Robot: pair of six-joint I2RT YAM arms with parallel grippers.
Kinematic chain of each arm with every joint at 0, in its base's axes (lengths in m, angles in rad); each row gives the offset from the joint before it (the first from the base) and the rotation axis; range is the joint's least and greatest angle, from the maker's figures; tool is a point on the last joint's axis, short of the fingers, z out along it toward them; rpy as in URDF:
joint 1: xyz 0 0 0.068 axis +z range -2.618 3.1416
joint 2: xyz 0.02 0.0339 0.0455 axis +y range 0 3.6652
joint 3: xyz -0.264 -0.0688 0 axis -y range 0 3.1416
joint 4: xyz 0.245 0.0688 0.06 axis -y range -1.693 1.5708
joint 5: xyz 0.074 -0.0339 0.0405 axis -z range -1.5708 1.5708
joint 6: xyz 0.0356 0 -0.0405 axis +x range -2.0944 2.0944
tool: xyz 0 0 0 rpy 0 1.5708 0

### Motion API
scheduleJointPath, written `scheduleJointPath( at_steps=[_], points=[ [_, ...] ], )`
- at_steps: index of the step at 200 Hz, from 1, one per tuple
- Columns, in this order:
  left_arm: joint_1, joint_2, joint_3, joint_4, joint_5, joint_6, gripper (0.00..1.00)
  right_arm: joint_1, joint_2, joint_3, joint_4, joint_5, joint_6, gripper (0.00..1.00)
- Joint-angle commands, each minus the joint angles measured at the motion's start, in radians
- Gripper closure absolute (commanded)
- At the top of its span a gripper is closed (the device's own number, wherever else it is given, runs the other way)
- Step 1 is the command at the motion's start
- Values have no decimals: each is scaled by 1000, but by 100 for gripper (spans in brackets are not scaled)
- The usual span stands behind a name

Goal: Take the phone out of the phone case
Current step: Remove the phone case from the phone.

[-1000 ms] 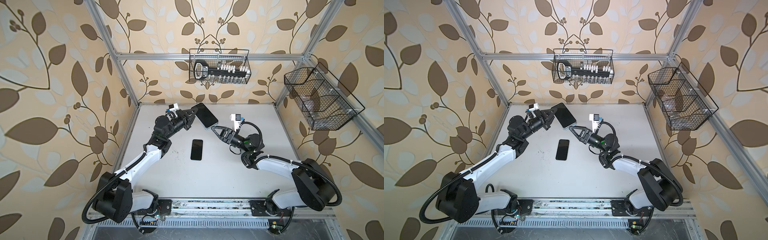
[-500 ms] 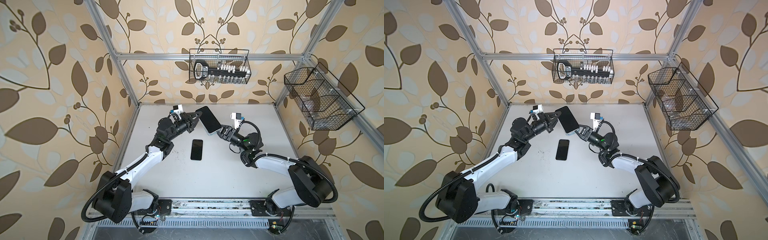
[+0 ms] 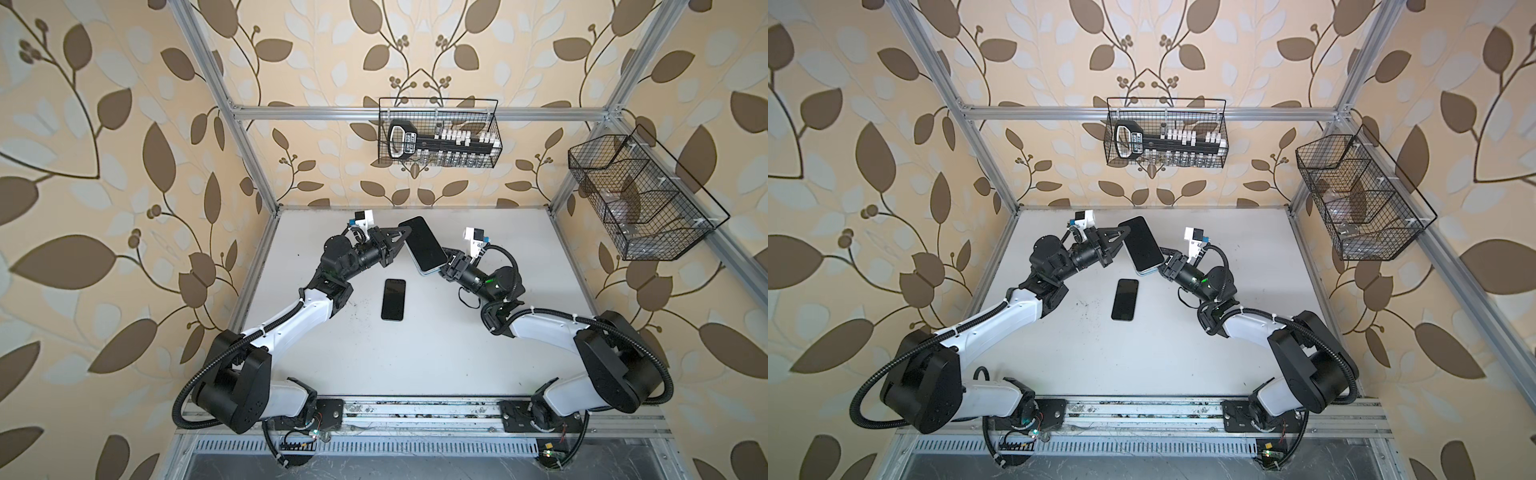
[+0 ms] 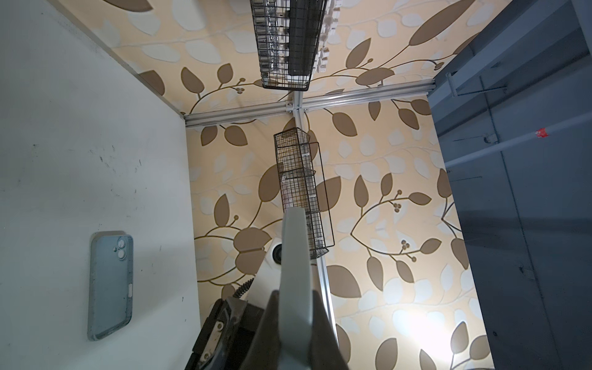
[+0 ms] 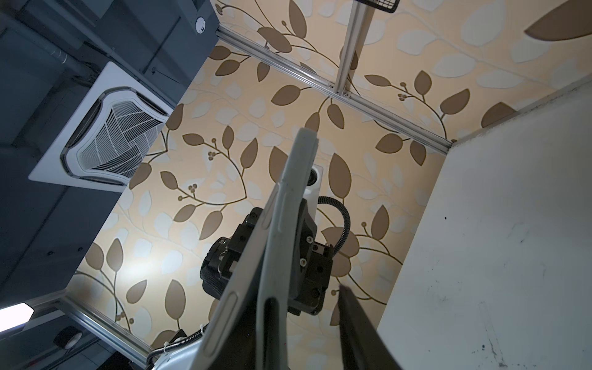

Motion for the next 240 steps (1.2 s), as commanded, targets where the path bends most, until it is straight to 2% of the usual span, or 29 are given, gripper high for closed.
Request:
scheduleJointPath(
  at_steps=[1,78,189,240],
  points=[
    [-9,19,59,96,1,18,100,11,-30,-27,50,38,48,61],
    [19,62,86,140,-32,15,100,13,-175,-107,-73,107,30,60],
    [17,116,32,169,-43,8,100,44,-95,-76,19,119,72,65],
    [17,122,26,139,-49,39,100,52,-108,-86,-2,149,69,73]
  ],
)
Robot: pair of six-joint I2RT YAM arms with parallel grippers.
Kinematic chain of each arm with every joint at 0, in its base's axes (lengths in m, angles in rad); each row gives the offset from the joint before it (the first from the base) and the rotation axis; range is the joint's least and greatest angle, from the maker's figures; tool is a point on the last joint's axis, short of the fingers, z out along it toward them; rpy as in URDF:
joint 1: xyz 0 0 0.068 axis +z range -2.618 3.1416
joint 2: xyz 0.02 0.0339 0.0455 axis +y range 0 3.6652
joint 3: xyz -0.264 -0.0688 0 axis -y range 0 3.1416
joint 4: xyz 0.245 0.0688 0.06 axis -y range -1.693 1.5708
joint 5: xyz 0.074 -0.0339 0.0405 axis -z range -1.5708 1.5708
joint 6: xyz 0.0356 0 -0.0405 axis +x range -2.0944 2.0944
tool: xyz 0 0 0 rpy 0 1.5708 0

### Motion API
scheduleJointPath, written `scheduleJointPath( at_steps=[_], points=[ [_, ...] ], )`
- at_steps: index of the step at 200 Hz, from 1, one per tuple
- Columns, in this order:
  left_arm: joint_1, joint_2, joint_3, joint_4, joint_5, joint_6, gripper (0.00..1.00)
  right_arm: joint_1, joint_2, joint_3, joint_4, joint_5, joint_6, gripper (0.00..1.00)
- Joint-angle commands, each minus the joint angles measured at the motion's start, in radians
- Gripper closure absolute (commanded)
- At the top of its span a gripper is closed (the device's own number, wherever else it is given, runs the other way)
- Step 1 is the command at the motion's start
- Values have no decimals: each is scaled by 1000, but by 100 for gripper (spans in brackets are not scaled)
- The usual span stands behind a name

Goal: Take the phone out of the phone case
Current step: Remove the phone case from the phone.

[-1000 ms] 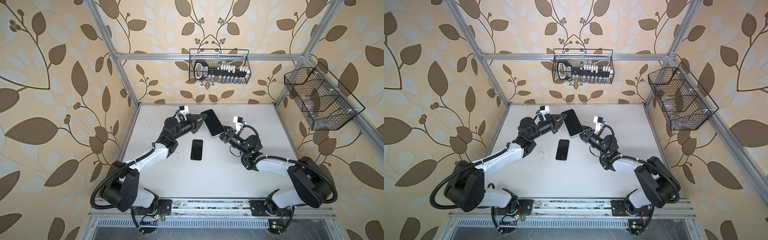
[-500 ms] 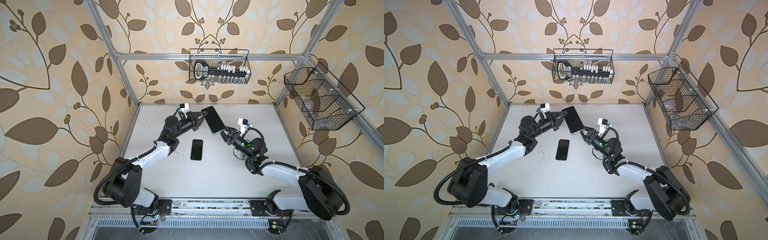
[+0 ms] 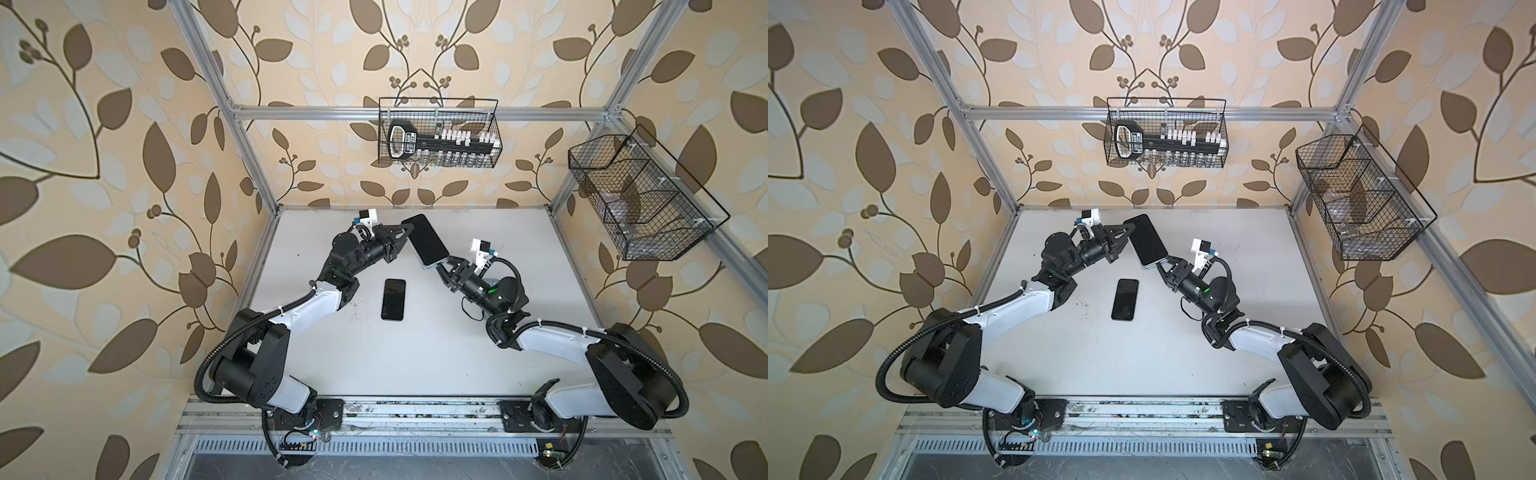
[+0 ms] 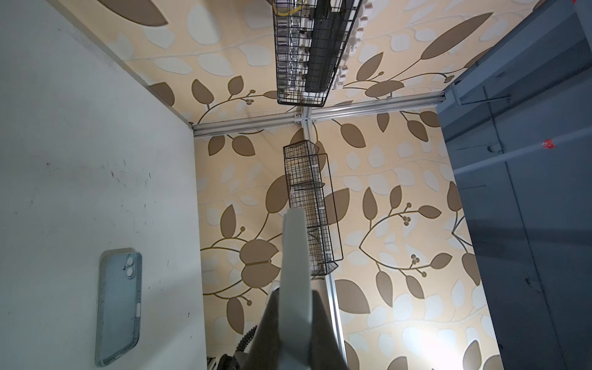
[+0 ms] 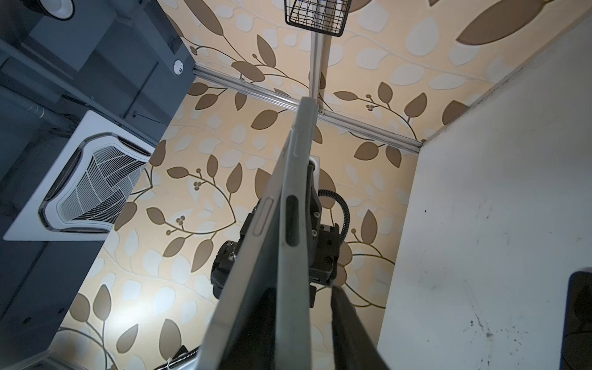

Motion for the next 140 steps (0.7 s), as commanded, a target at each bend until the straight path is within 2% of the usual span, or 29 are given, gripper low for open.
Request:
scheduleJointPath(
  at_steps=[1,17,35,86,114,140],
  points=[
    [8,0,-3,47,-25,46,100,15,-17,9,60,9,20,73],
    [8,0,-4,32,-27,56,100,17,-16,6,57,20,26,79],
    [8,3,-7,26,-29,57,88,17,-21,0,47,33,33,93],
    [8,20,-12,23,-27,57,63,15,-41,-6,11,45,40,94],
    [9,26,-12,21,-24,54,53,11,-53,-11,-13,55,55,95],
    [8,28,-8,10,-20,54,48,2,-53,-19,-18,63,74,96]
  ],
)
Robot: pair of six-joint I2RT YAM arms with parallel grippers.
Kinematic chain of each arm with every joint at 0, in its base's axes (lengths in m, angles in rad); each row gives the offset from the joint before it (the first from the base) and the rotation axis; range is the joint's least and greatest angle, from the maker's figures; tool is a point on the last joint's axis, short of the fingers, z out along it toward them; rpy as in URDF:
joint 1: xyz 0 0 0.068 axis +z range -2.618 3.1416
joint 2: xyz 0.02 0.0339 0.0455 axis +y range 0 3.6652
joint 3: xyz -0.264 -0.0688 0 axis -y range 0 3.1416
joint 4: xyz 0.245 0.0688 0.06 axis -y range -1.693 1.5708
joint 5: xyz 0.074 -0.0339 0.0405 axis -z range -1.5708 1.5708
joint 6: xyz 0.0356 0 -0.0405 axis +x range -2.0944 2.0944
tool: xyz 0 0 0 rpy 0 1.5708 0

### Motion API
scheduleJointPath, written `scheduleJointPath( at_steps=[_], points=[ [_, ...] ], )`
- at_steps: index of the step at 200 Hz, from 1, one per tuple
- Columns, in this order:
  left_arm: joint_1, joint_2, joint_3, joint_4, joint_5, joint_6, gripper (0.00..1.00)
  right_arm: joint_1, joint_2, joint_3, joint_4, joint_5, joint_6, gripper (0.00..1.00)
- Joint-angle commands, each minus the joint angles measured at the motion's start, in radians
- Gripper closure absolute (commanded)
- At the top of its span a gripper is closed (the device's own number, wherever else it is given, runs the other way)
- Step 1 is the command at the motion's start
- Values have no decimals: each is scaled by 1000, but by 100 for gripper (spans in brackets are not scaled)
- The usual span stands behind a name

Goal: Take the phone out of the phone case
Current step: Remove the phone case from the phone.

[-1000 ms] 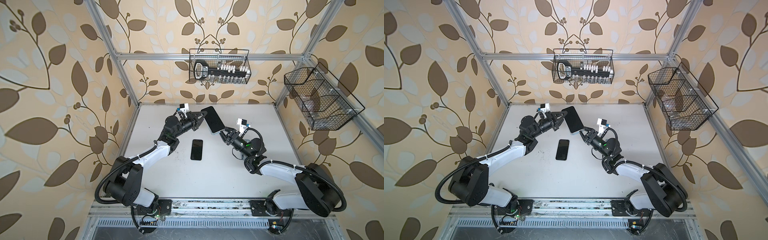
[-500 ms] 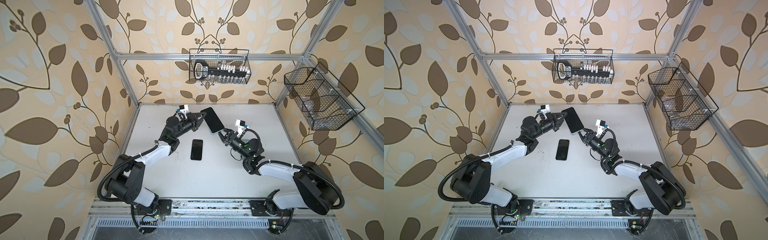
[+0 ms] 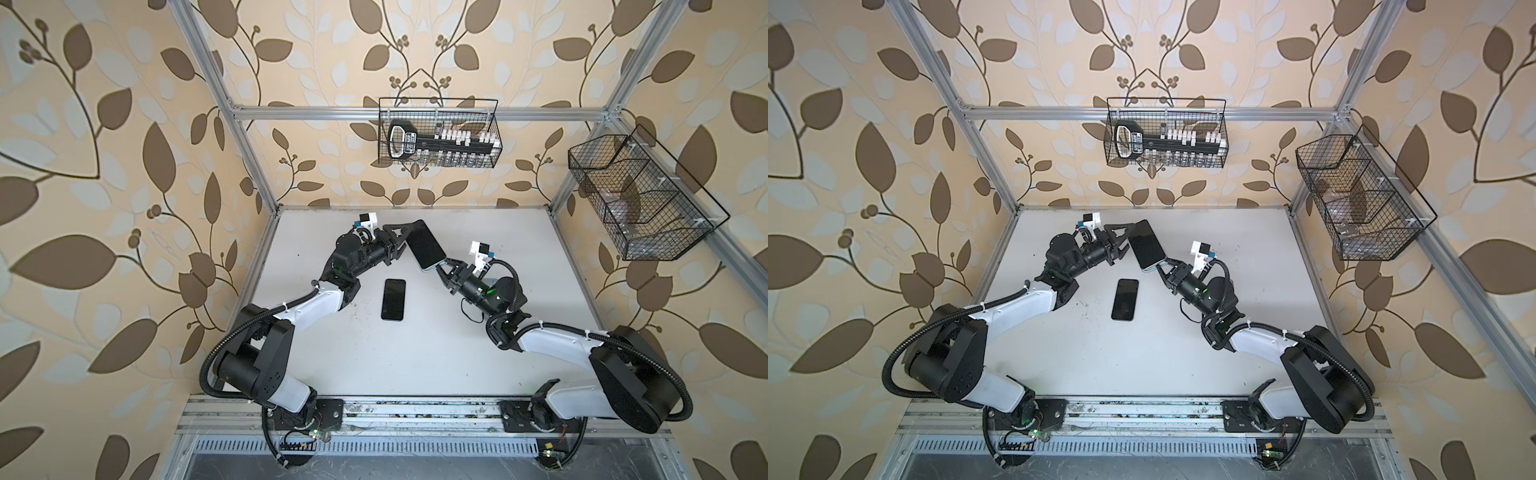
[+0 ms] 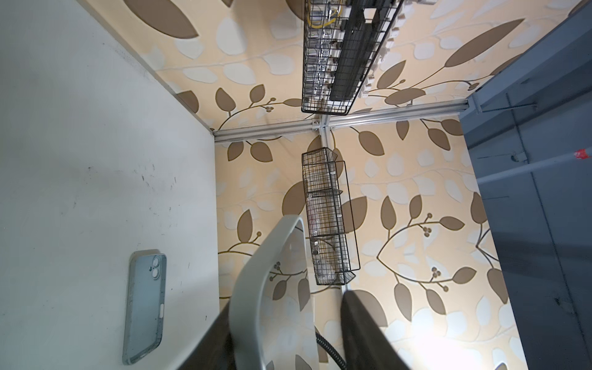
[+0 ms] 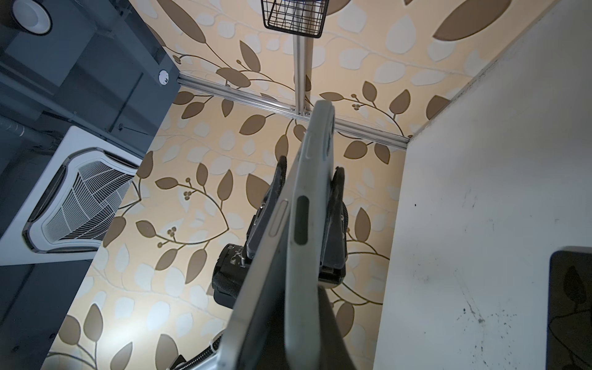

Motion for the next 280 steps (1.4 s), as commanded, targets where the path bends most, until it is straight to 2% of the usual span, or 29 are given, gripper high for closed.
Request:
scheduleJointPath(
  at_steps=[1,16,63,121,142,182,218,280],
  points=[
    [8,-4,2,35,8,19,48,-8,-29,-12,55,23,42,96],
    [8,-4,2,28,10,21,47,-14,-27,-13,58,24,47,97],
    [8,-14,5,-20,18,40,34,-31,-1,-27,115,22,85,98],
    [4,-61,17,-171,15,103,23,-44,10,-29,130,24,87,99],
    [2,-119,14,-220,9,112,20,-49,18,-27,137,21,87,99],
    [-7,-215,23,-384,-18,108,1,-51,41,-28,156,31,86,99],
    [-39,-311,39,-554,-67,2,1,-50,70,-26,190,47,80,99],
    [-199,-414,-17,-605,-240,-214,1,-31,118,-16,221,79,58,100]
  ],
)
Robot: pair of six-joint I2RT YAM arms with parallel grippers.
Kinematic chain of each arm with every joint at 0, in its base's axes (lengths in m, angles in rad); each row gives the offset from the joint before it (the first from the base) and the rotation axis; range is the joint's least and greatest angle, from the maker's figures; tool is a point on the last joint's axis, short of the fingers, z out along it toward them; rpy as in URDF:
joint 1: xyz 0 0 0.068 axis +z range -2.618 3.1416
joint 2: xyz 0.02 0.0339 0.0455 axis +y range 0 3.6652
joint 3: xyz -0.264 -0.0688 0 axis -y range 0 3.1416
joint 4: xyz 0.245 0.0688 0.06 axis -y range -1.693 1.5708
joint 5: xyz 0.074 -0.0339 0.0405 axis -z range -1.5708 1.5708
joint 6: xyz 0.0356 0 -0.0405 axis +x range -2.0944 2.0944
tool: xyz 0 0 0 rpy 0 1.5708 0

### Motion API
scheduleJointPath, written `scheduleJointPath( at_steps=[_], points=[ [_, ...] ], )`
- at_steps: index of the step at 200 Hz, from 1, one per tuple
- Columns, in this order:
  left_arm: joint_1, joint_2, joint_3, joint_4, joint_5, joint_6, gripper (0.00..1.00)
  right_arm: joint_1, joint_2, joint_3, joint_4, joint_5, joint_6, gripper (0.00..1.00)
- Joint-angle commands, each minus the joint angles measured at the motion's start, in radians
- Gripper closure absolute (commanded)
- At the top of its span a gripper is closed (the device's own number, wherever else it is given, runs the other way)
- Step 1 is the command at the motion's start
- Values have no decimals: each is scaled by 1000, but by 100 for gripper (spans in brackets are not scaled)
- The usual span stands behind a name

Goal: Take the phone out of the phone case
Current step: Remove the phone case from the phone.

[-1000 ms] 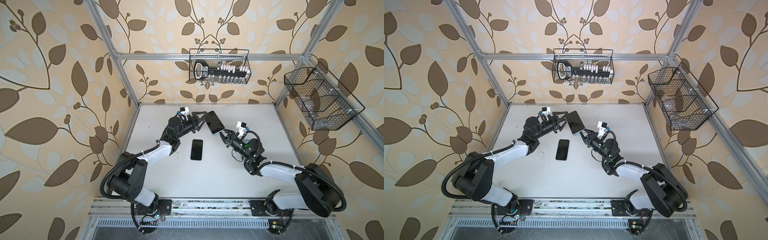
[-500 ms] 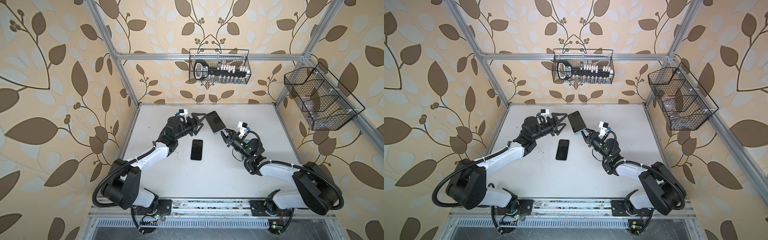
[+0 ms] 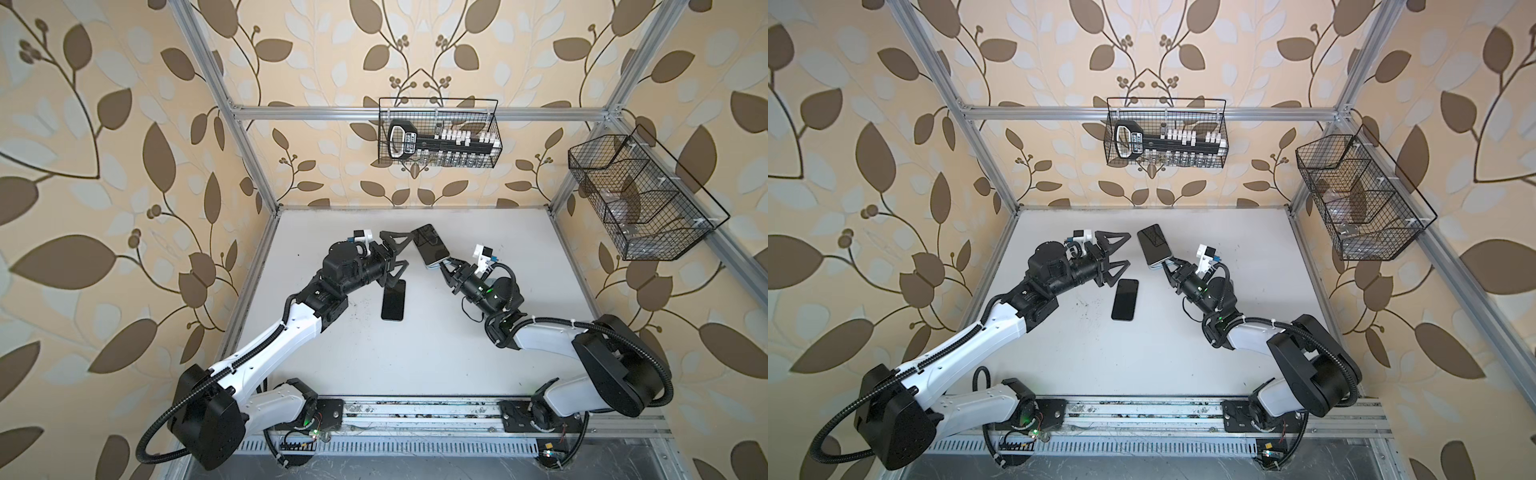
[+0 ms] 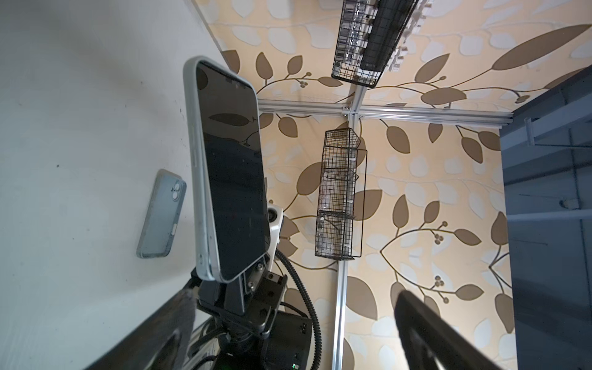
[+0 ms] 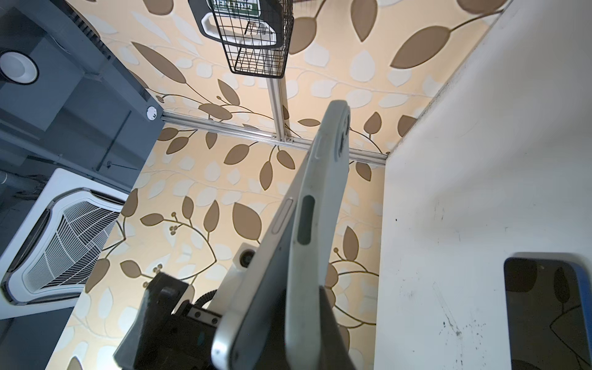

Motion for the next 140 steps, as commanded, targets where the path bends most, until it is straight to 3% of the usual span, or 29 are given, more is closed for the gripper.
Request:
scheduleJointPath(
  at_steps=[1,28,140],
  points=[
    [-54,-39,-20,-17,-100,-115,1,12,14,9,131,26,7,100],
    [-101,-43,-14,-33,-143,-123,1,18,40,16,157,31,7,100],
    [-147,95,-5,88,-161,-167,1,49,38,32,143,49,-19,100]
  ],
)
